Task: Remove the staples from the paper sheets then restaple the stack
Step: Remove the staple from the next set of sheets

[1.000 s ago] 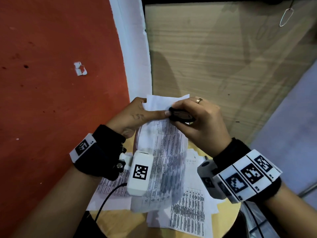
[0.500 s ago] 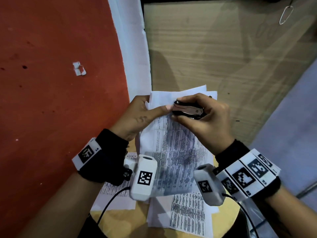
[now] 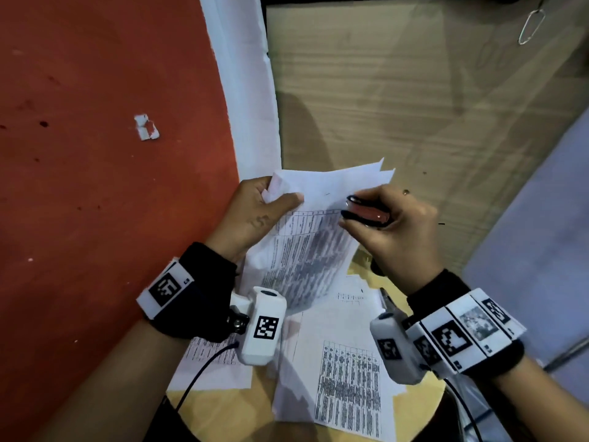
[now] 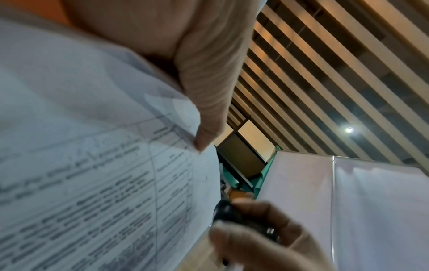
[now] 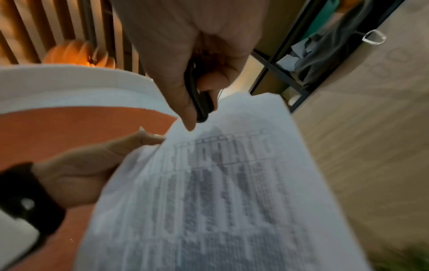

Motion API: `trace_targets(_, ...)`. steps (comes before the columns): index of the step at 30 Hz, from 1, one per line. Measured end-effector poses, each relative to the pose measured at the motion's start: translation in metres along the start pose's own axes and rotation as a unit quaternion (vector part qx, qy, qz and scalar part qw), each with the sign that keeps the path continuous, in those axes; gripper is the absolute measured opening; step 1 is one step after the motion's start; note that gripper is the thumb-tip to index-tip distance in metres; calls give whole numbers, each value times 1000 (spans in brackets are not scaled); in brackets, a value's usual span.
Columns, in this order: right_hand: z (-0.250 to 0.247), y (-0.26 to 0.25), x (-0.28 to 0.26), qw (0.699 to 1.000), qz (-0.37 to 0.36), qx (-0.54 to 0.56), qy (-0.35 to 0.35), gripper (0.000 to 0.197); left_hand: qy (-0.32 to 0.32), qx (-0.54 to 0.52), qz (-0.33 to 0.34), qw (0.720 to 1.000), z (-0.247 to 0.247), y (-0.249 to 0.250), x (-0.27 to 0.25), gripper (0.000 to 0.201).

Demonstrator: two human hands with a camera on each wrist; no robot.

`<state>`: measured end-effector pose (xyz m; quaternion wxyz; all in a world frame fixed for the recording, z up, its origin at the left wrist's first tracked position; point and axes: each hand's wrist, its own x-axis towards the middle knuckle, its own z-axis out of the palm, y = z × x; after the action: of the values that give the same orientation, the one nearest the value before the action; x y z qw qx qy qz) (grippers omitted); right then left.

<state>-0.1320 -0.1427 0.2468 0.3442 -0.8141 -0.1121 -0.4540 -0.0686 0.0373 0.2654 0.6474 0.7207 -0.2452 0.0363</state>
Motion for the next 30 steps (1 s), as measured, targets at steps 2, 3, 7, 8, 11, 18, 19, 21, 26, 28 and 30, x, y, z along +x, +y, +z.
trace_targets(2, -1, 11, -5, 996, 61, -37, -57, 35, 2, 5, 0, 1000, -3, -2, 2, 48)
trace_targets(3, 0, 15, -7, 991, 87, -50, -87, 39, 6, 10, 1, 1000, -5, -5, 4, 43)
trace_targets(7, 1, 24, -1, 987, 67, -82, -120, 44, 3, 58, 23, 998, -6, -7, 8, 46)
trace_targets(8, 1, 23, 3, 989, 43, -68, -127, 44, -2, 61, 25, 998, -6, -6, 8, 50)
trace_targets(11, -3, 18, 19, 979, -3, -10, -201, 47, -5, 58, 24, 998, -7, -3, 5, 53)
trace_targets(18, -2, 4, 46, 946, 36, 46, -319, 45, -26, 74, 12, 997, -19, 1, 2, 37)
trace_targets(19, -2, 1, 46, 947, 42, 45, -314, 44, -18, 82, 28, 996, -20, 3, 1, 41)
trace_targets(21, -2, -4, 46, 948, 38, 38, -315, 44, 11, 135, 63, 989, -23, 6, 2, 46)
trace_targets(26, -6, -18, 47, 947, 39, 49, -316, 44, 49, 261, 126, 956, -24, 16, 8, 46)
trace_targets(28, -10, -21, 49, 947, 38, 37, -318, 43, 21, 264, 125, 956, -26, 22, 7, 41)
trace_targets(30, -14, -23, 50, 945, 39, 31, -323, 43, -13, 266, 119, 956, -31, 28, 6, 42)
